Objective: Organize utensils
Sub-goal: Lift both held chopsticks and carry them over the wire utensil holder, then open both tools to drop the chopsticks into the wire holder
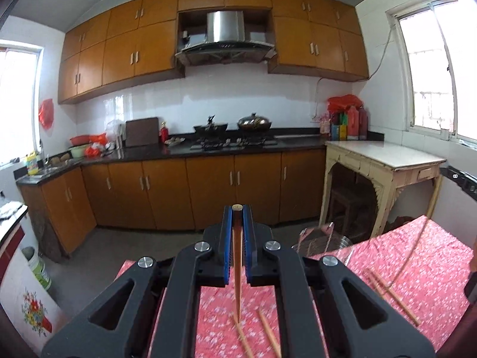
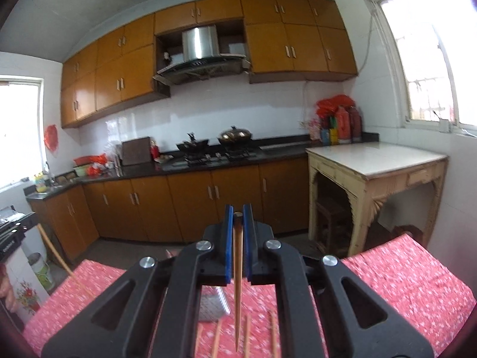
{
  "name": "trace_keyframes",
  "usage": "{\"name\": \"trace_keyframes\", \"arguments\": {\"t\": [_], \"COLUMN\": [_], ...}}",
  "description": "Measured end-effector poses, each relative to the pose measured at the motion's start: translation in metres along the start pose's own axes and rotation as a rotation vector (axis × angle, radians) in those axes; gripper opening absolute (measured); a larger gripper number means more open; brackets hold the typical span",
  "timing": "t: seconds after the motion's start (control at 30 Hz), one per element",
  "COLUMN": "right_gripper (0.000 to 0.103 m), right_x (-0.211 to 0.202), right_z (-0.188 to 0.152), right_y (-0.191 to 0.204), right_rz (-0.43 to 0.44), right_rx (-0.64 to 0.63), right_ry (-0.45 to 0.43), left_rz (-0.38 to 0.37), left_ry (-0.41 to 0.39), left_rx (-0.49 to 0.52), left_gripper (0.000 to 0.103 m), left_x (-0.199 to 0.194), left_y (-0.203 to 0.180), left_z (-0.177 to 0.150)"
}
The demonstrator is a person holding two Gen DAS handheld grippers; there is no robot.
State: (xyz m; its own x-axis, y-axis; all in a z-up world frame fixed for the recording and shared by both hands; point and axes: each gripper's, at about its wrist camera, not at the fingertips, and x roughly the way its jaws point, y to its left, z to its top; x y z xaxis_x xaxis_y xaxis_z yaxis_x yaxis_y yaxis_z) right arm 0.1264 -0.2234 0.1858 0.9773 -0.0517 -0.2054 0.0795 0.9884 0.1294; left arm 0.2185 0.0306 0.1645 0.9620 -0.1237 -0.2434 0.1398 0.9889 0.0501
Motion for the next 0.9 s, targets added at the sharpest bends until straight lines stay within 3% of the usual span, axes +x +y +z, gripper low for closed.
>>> {"name": "trace_keyframes", "arguments": {"t": [0.2,0.47,0.7,0.9], "right_gripper": [0.008,0.008,0.008,0.008], "right_x": [0.016,0.064,0.104,0.143], "right_z": [0.041,0.068,0.062,0.032], "right_y": [0.028,0.047,0.056,0.051], "right_rz": [0.041,0.068,0.081,0.087], "right_rx": [-0.009,0.011,0.011,0.021], "right_ry": [-0.065,-0.067,-0.039,0.039], "left_rz": [-0.048,-0.099,-0.114,-0.113], "left_ry": [-0.03,-0.036,0.005,0.061], "left_rx": [-0.01,-0.056,-0.06,-0.074], "left_gripper": [0.007,0.007,0.007,0.007], "left_x": [0.012,0.043,0.075,0.108], "left_y": [-0.022,-0.042,-0.06,-0.063], "left_z": [0.044,0.079,0.068,0.044]}}
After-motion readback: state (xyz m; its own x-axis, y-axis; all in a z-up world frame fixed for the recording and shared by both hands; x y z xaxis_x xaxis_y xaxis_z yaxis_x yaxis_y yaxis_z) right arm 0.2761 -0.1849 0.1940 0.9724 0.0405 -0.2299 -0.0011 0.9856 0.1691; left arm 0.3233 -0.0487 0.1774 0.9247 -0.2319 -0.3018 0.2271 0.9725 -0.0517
